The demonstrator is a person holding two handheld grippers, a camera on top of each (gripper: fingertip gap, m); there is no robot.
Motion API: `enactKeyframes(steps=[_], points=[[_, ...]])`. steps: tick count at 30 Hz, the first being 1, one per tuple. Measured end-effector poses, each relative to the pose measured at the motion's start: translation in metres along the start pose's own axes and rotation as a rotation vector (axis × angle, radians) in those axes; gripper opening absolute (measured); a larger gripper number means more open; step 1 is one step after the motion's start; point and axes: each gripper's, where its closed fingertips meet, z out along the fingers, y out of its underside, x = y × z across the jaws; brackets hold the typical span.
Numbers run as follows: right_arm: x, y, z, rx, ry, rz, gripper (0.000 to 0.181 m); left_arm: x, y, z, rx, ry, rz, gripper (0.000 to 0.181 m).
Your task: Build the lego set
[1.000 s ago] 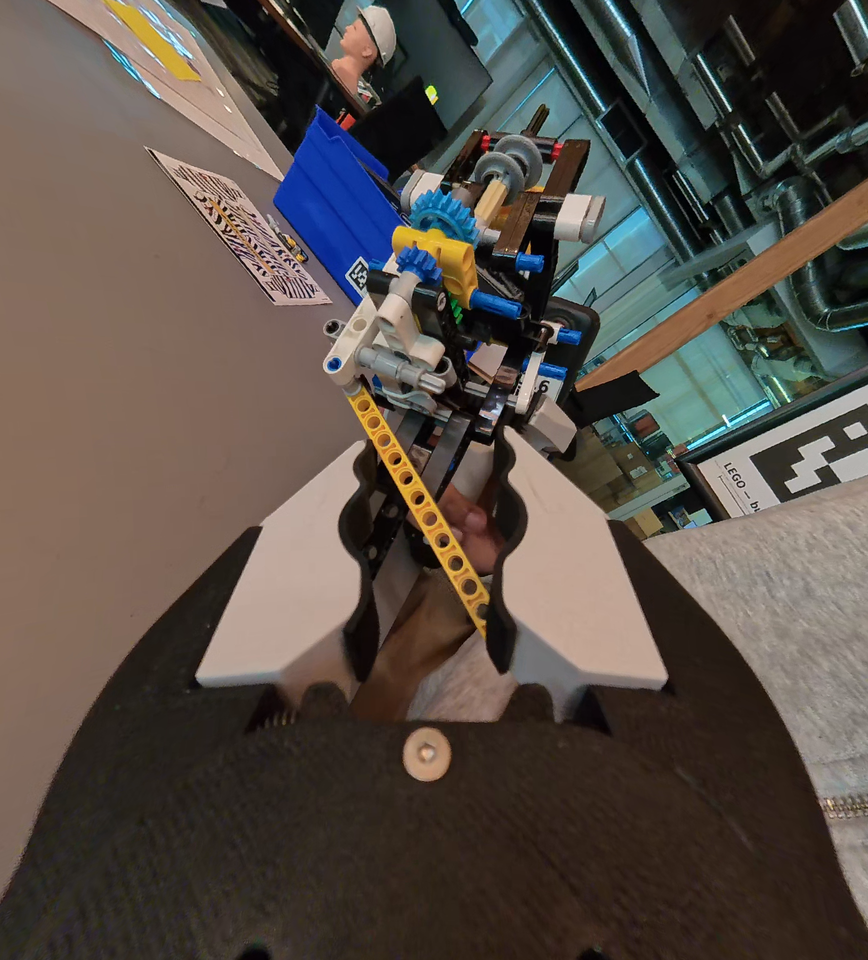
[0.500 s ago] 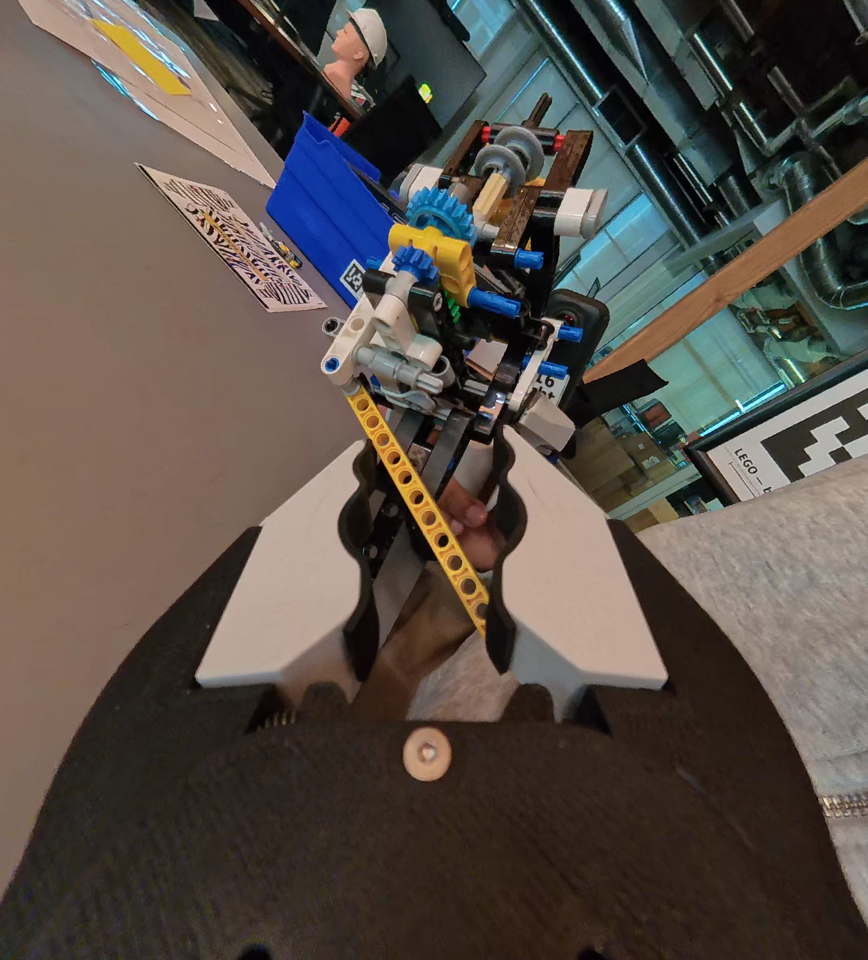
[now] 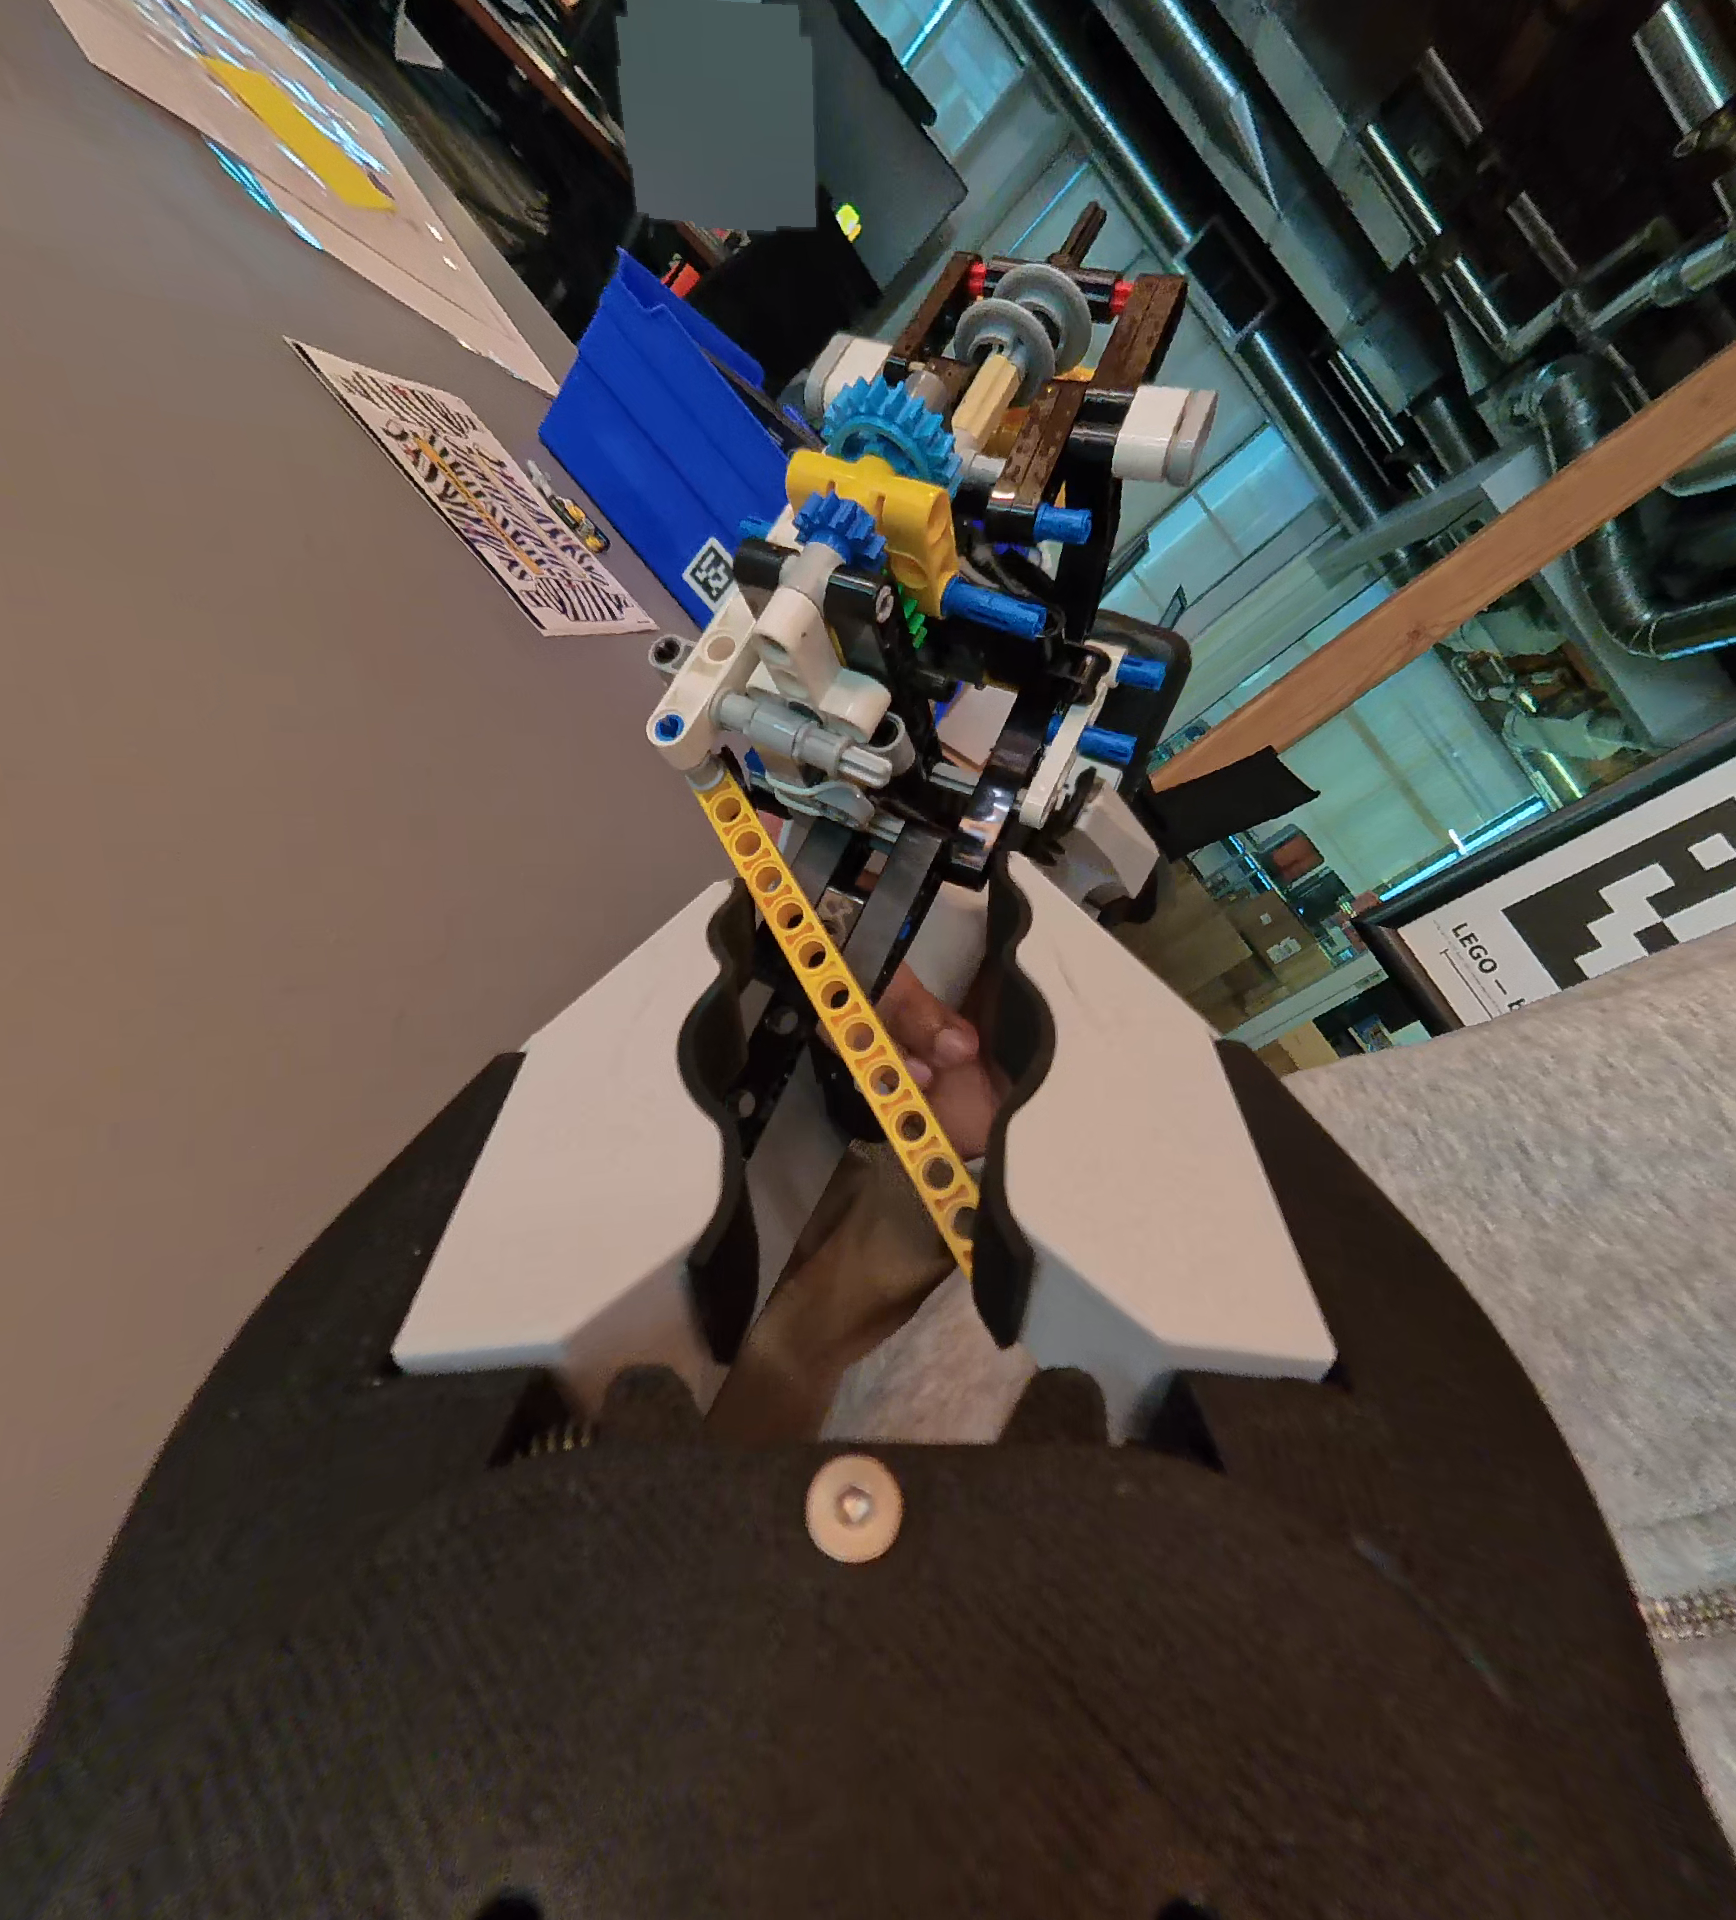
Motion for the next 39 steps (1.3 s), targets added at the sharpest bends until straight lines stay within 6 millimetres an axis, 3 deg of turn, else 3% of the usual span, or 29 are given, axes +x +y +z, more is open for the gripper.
enactKeyframes(steps=[11,18,22,29,39], points=[[0.001,-0.005,0.0,0.099,-0.005,0.12,0.068,0.0,0.0,0.001,0.055,-0.012,-0.015,0.046],[-0.001,-0.006,0.0,0.11,-0.02,0.117,0.062,0.001,0.0,0.001,0.06,-0.018,-0.004,0.045],[0.001,-0.007,0.0,0.124,-0.026,0.13,0.074,0.004,0.002,0.002,0.056,0.001,0.007,0.046],[-0.005,-0.009,0.001,0.121,-0.045,0.092,0.074,0.009,0.003,0.001,0.058,0.062,-0.006,0.044],[-0.008,-0.005,0.004,0.056,-0.033,0.057,0.062,0.005,0.005,-0.001,0.05,0.13,-0.055,0.041]])
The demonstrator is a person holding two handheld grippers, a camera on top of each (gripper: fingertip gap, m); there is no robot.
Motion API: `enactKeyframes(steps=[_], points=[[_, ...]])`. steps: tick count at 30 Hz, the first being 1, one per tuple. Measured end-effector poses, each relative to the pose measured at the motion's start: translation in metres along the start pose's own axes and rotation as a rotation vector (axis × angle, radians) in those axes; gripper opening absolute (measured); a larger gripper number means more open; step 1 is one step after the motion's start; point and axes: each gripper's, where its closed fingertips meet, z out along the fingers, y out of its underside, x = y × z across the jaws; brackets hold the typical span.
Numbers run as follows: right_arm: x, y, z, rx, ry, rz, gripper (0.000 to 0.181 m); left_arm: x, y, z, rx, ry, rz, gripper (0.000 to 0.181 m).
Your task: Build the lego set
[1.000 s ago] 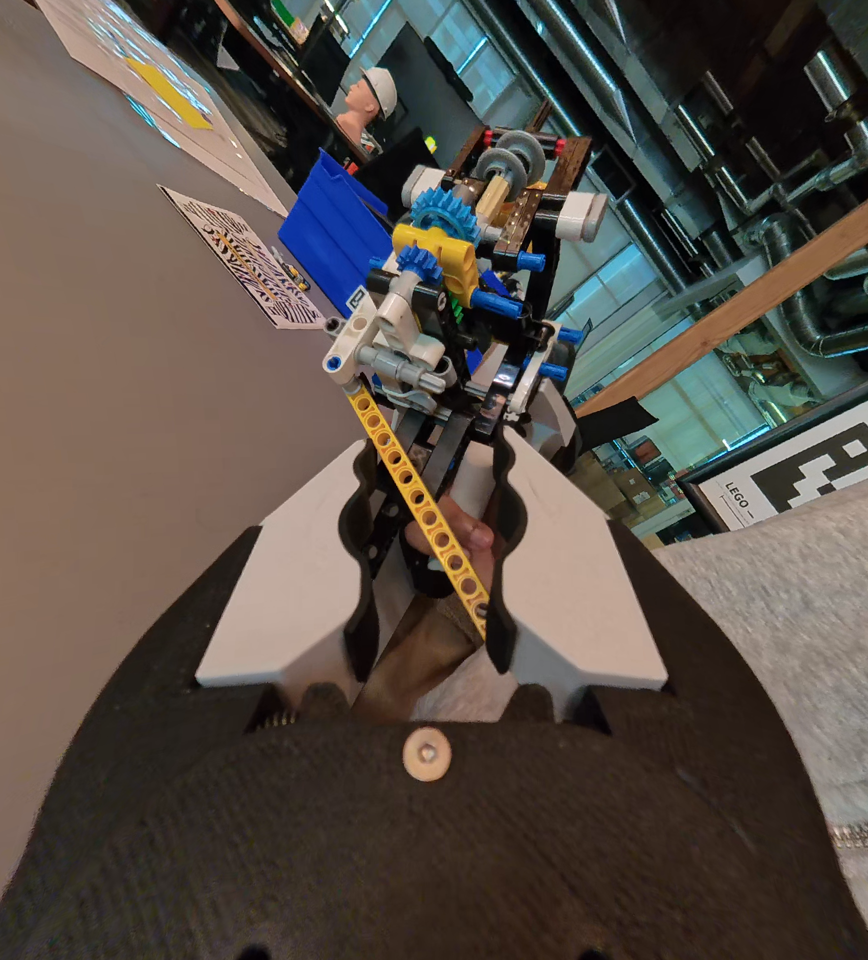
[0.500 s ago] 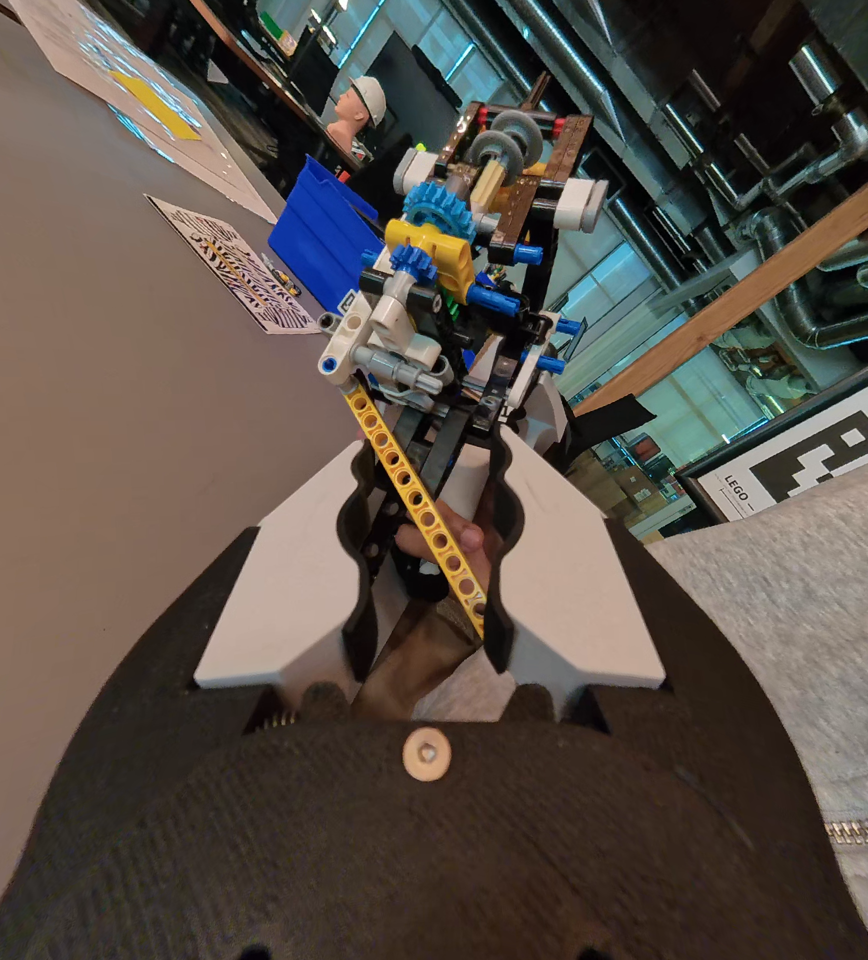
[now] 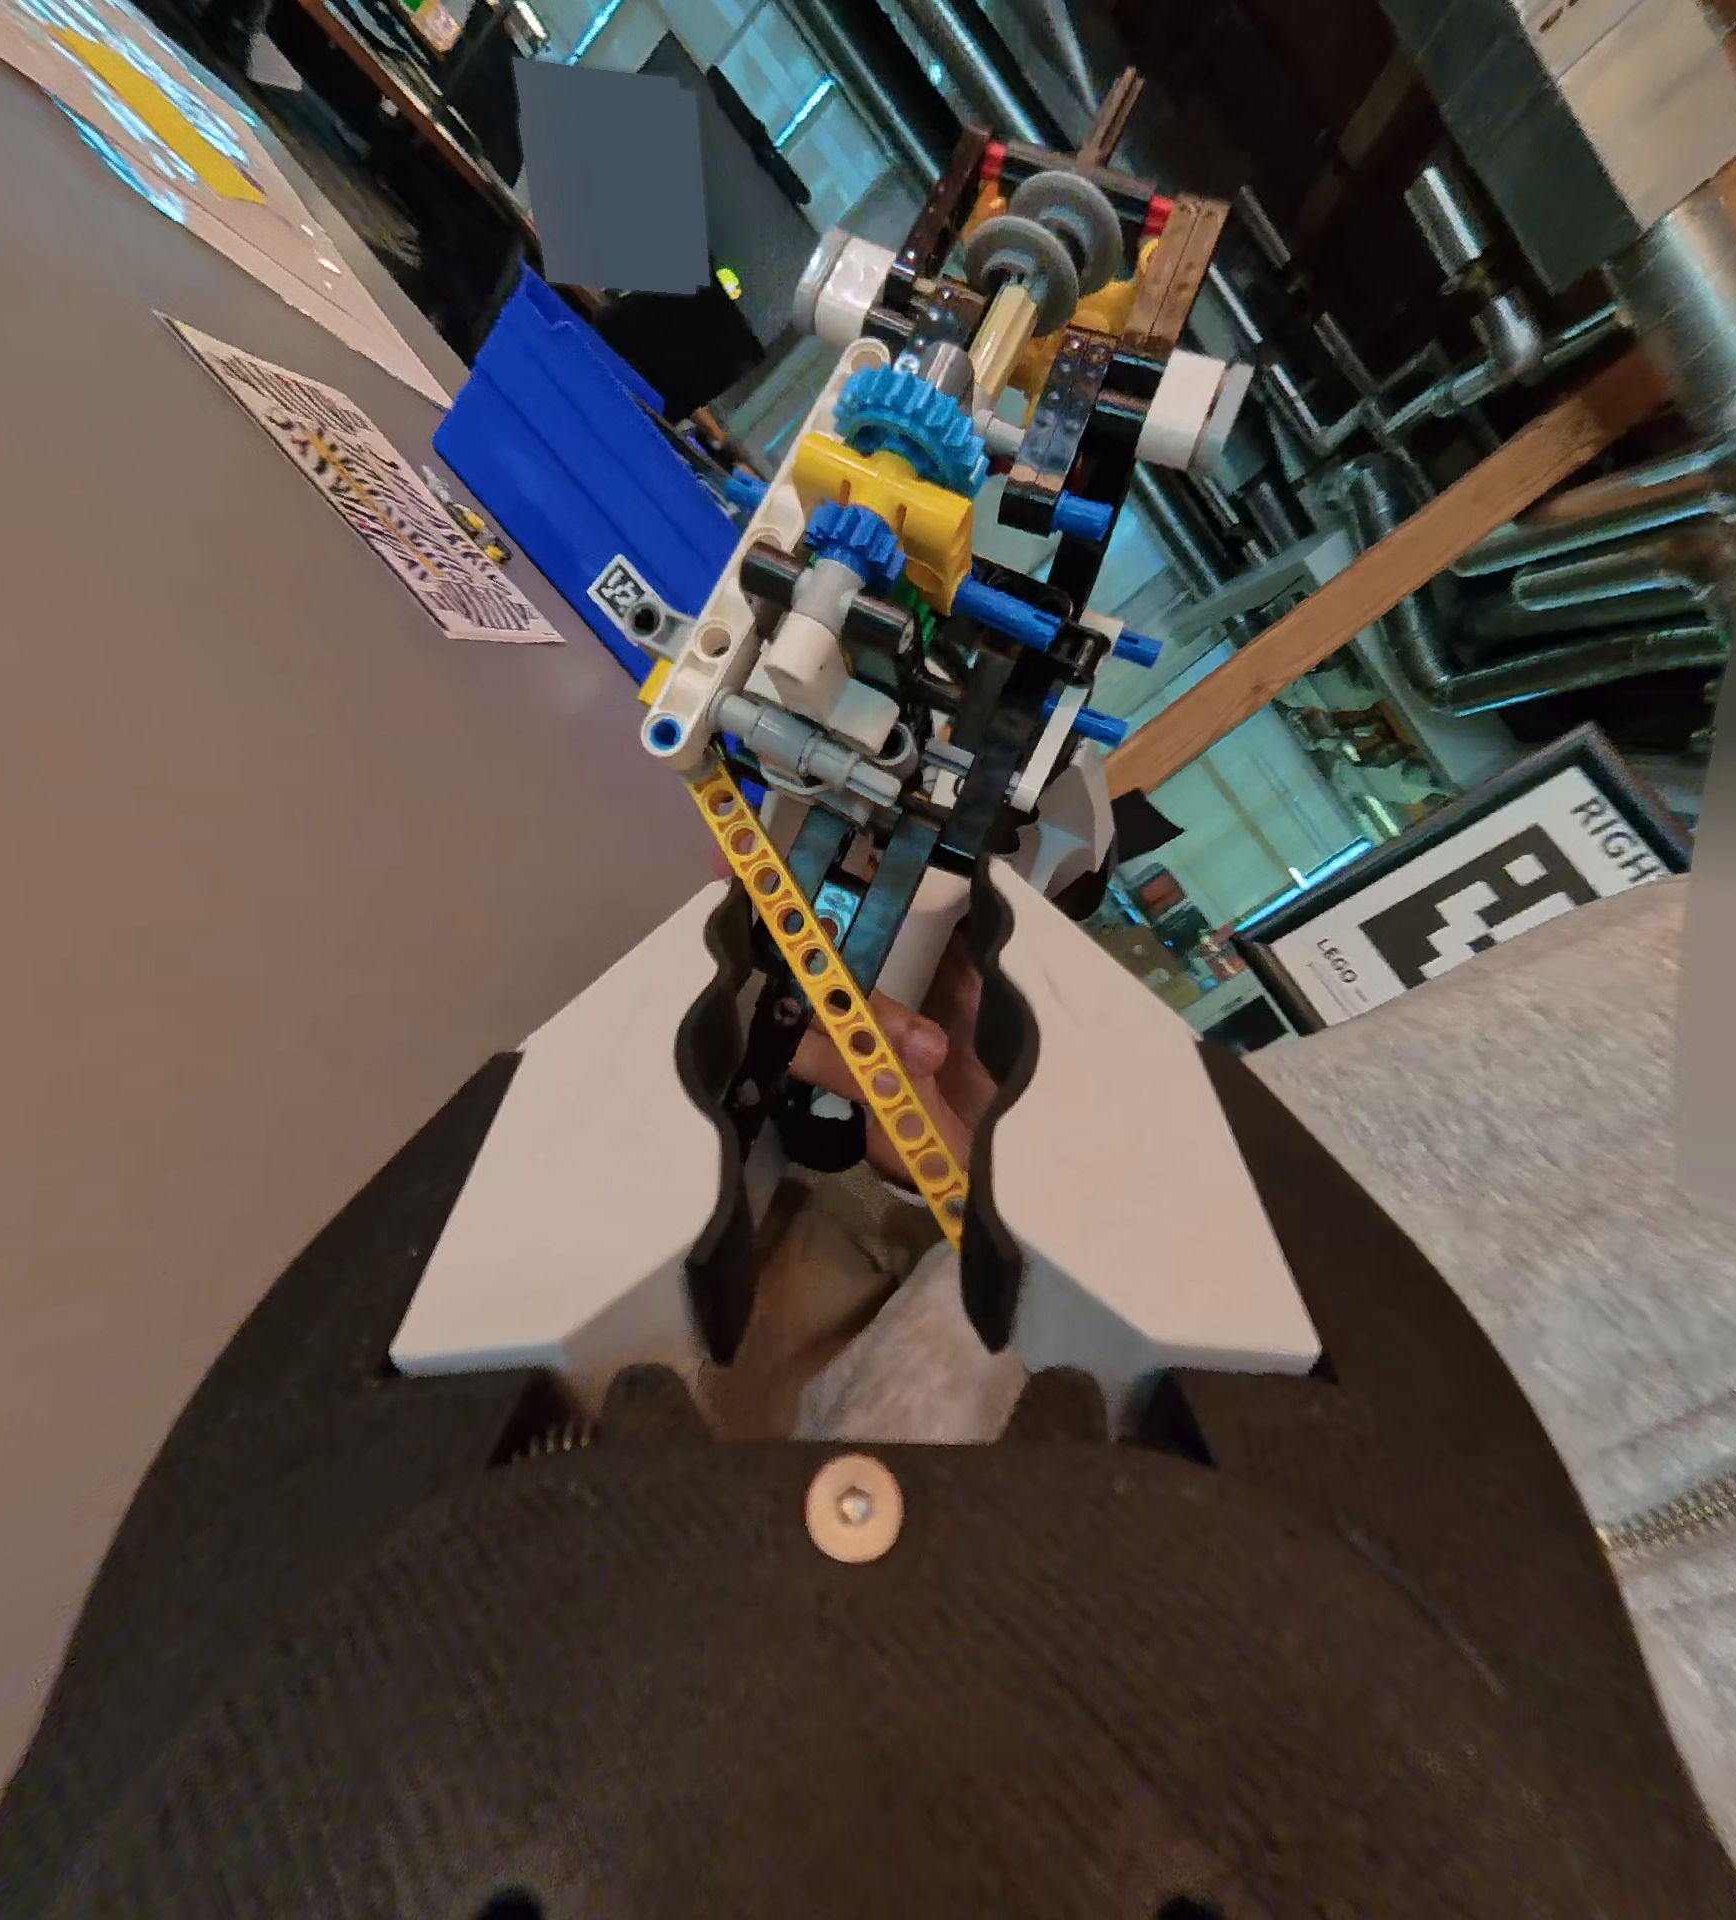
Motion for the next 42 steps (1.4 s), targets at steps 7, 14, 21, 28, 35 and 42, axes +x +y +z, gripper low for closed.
enactKeyframes(steps=[7,14,21,28,35,42], points=[[-0.003,-0.002,-0.004,-0.042,0.025,-0.006,0.061,0.005,0.008,0.004,-0.074,0.064,0.064,0.029],[0.017,0.0,-0.018,-0.064,0.101,0.046,0.061,0.004,0.015,0.019,-0.116,0.051,0.101,0.063],[0.02,-0.004,-0.023,-0.052,0.094,0.041,0.02,-0.018,0.001,0.017,-0.042,-0.002,0.023,0.064],[0.043,0.027,-0.017,-0.224,0.199,0.063,0.034,-0.039,-0.001,0.019,-0.045,-0.087,-0.056,0.041],[0.055,0.011,-0.03,-0.163,0.246,0.108,0.043,-0.039,-0.008,0.008,-0.032,-0.122,-0.027,0.041],[0.086,0.014,-0.03,-0.299,0.449,0.048,0.078,-0.057,-0.025,-0.005,-0.077,-0.258,0.088,0.05]])
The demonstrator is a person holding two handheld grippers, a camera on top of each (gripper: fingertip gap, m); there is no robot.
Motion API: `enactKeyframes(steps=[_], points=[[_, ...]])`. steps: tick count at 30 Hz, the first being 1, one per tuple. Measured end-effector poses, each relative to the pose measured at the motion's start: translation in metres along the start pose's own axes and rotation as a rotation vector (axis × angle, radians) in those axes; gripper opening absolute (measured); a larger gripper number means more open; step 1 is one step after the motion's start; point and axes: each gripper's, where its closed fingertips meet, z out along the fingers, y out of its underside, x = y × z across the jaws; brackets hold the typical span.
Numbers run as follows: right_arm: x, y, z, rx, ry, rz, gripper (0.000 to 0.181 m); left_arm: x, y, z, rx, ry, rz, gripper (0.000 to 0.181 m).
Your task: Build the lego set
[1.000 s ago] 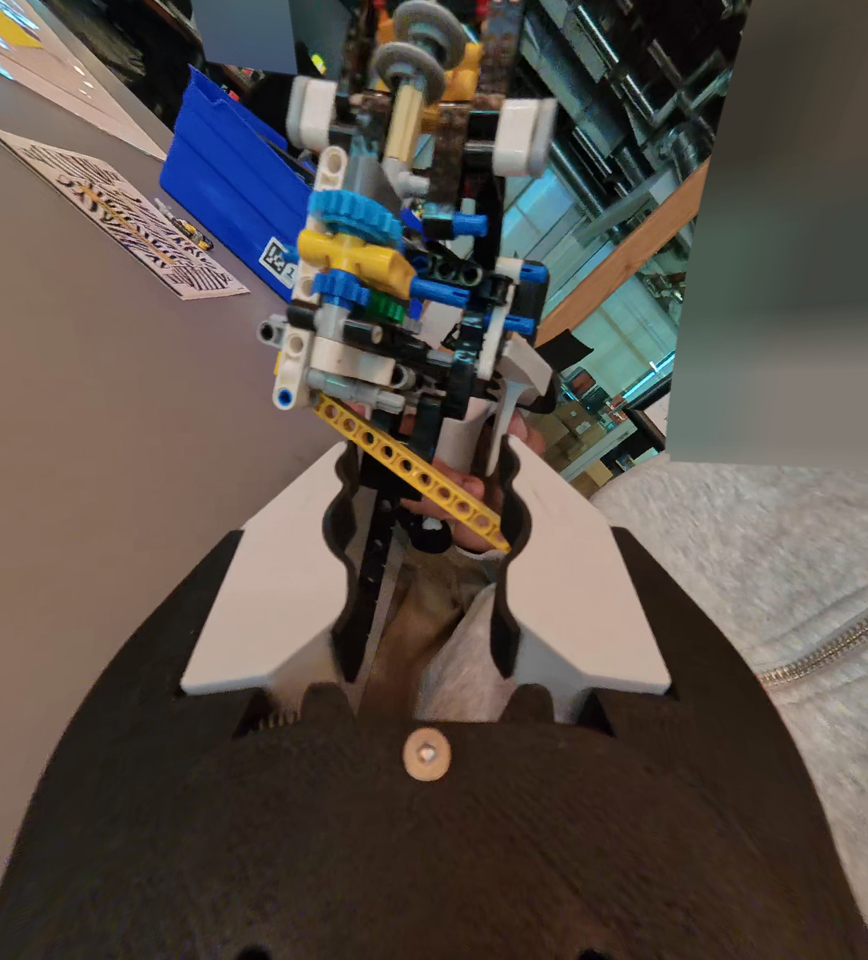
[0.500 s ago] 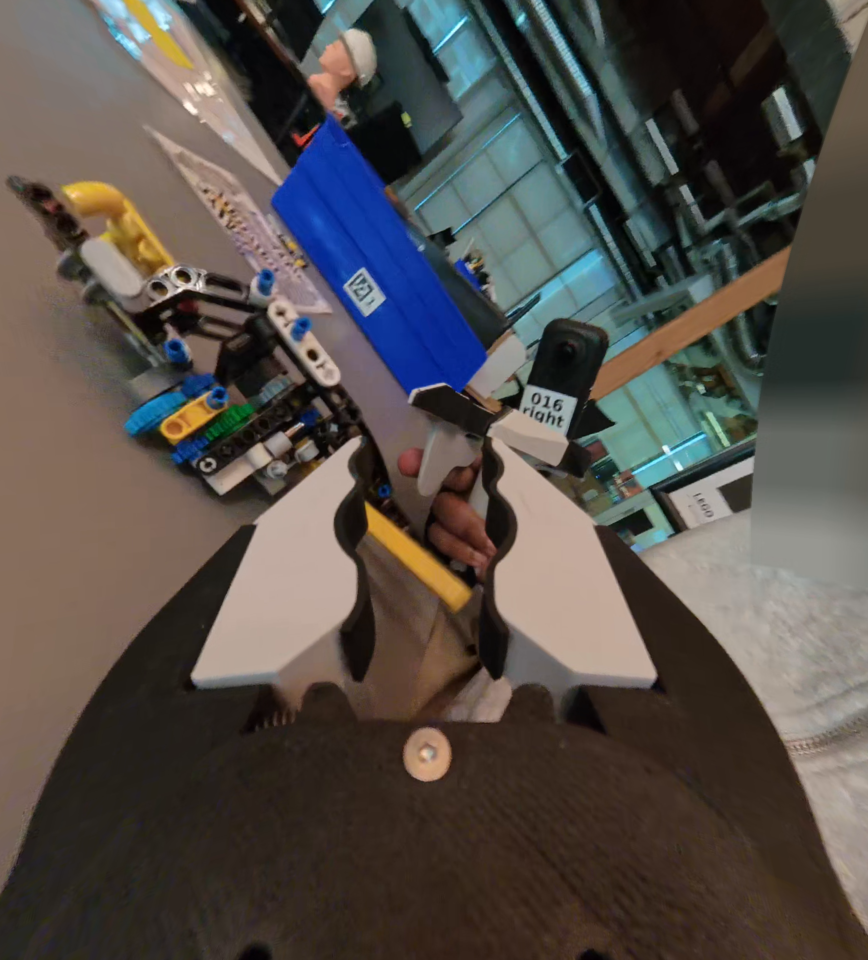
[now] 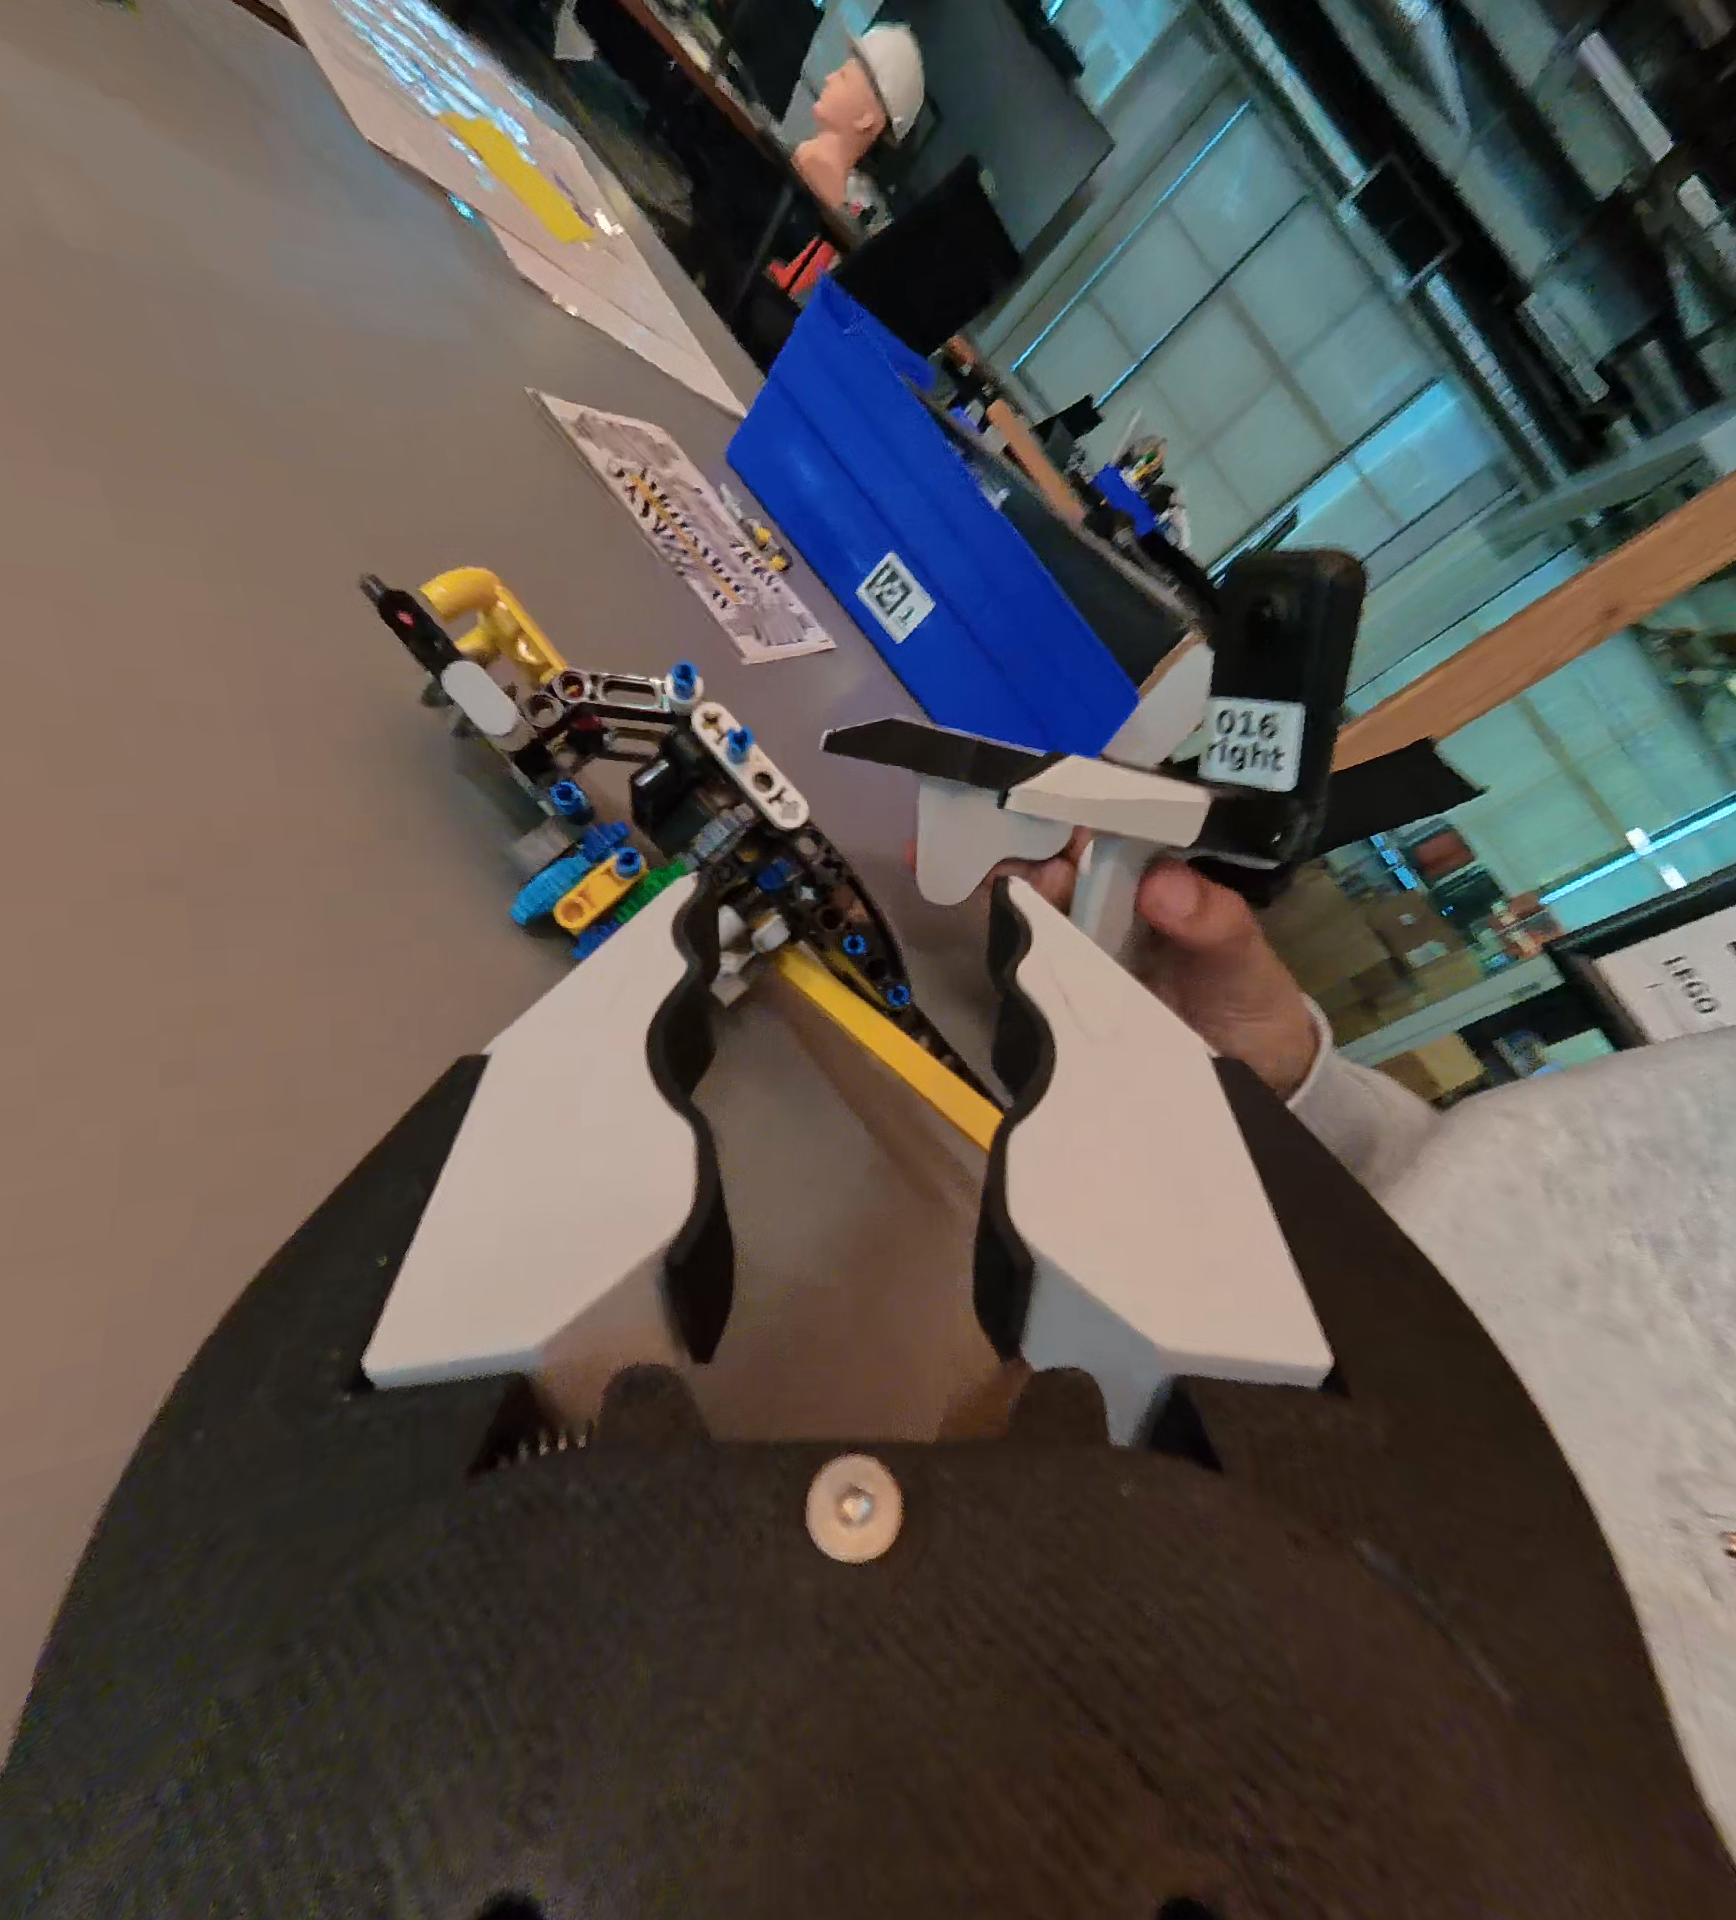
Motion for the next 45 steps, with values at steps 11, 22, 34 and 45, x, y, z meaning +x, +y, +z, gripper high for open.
enactKeyframes(steps=[11,22,34,45], points=[[0.001,0.01,0.022,-0.21,-0.035,0.216,0.083,0.005,0.002,0.022,-0.092,-0.136,0.441,0.046],[0.002,0.018,0.038,-0.443,-0.045,0.427,0.076,0.015,0.002,0.025,-0.071,0.066,0.292,0.042],[0.01,0.022,0.041,-0.557,0.024,0.394,0.064,0.014,0.002,0.027,-0.063,0.124,0.246,0.039],[0.013,0.019,0.037,-0.57,0.062,0.307,0.064,0.014,0.002,0.03,-0.056,0.123,0.239,0.039]])
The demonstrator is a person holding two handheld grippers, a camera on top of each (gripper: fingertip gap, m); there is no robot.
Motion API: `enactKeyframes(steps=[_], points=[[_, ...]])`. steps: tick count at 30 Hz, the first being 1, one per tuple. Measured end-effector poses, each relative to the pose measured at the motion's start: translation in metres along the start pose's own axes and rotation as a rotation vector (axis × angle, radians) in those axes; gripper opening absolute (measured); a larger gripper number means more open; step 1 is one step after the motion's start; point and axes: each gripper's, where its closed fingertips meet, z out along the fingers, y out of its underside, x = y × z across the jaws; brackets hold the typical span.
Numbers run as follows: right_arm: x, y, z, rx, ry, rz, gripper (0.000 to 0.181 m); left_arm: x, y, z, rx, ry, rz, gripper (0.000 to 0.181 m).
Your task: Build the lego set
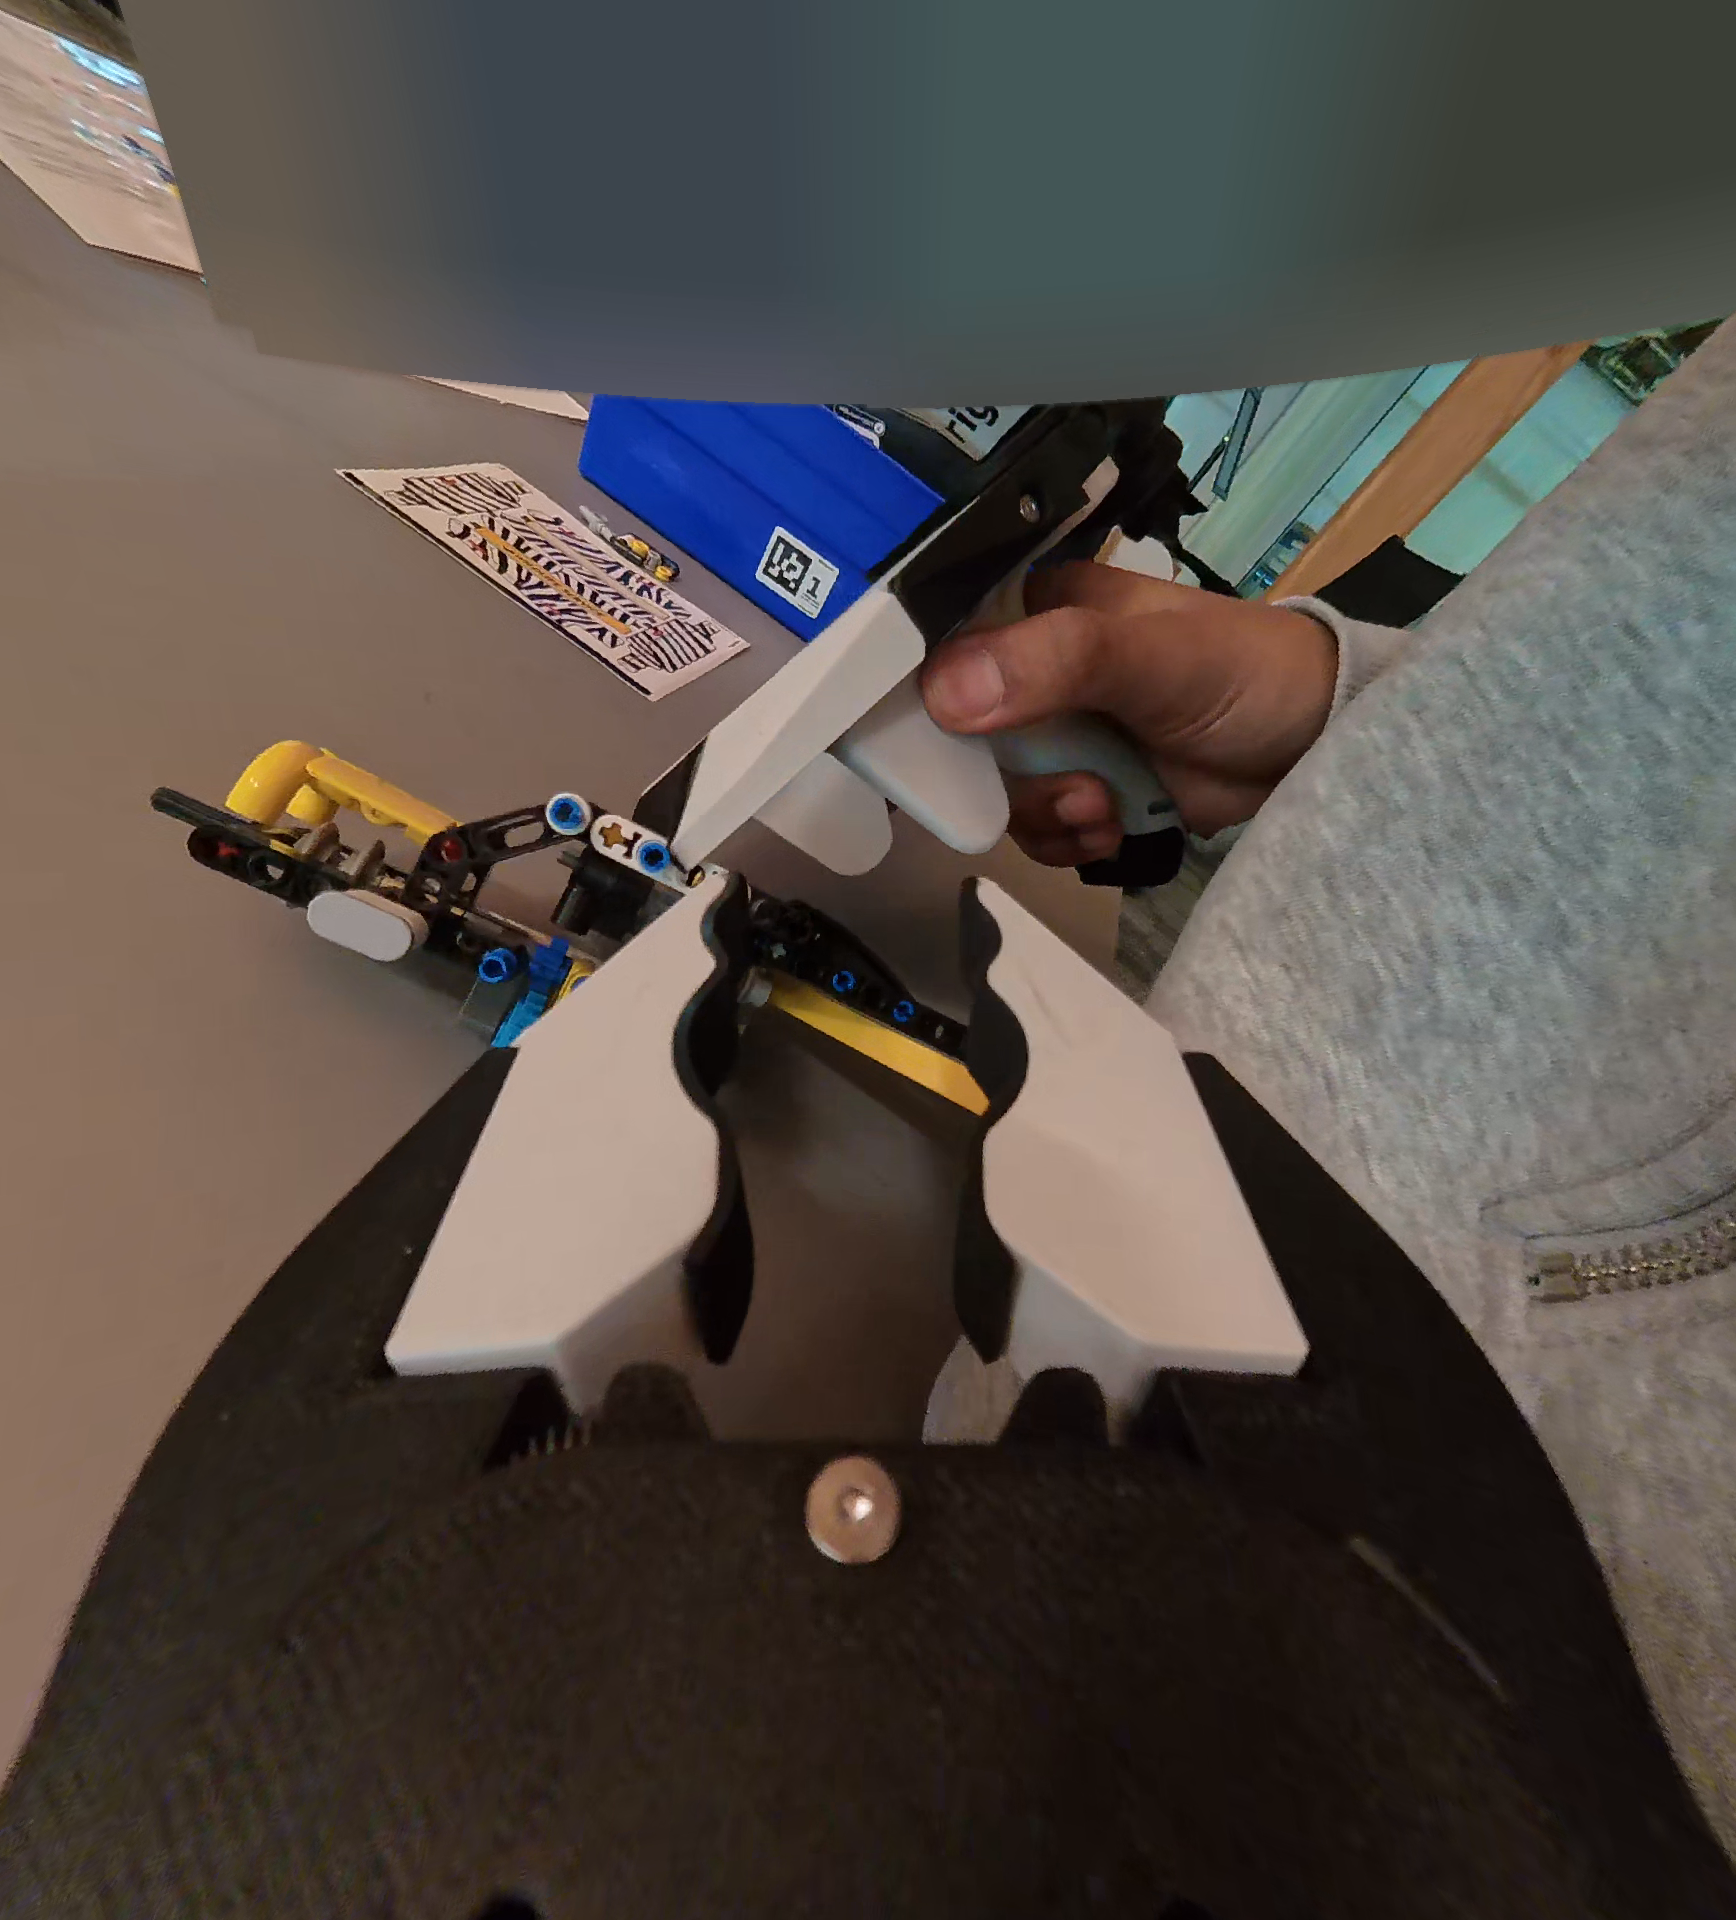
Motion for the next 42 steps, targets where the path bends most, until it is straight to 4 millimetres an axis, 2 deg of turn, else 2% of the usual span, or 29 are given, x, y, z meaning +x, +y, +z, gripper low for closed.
enactKeyframes(steps=[16,23,28,42], points=[[0.0023,0.0003,-0.0028,0.028,-0.036,0.024,0.064,0.0011,0.0013,0.0028,-0.015,0.001,0.012,0.039],[0.004,0.0038,-0.0018,-0.066,0.017,0.022,0.072,-0.005,0.0029,-0.0011,-0.023,-0.01,0.007,0.041],[0.004,0.0038,0.0002,-0.125,0.08,0.003,0.067,-0.0032,0.0062,0.003,-0.039,0.005,0.011,0.041],[0.0049,0.0039,0.0,-0.115,0.067,0.004,0.063,-0.0032,0.0077,0.0077,-0.042,0.011,-0.01,0.042]])
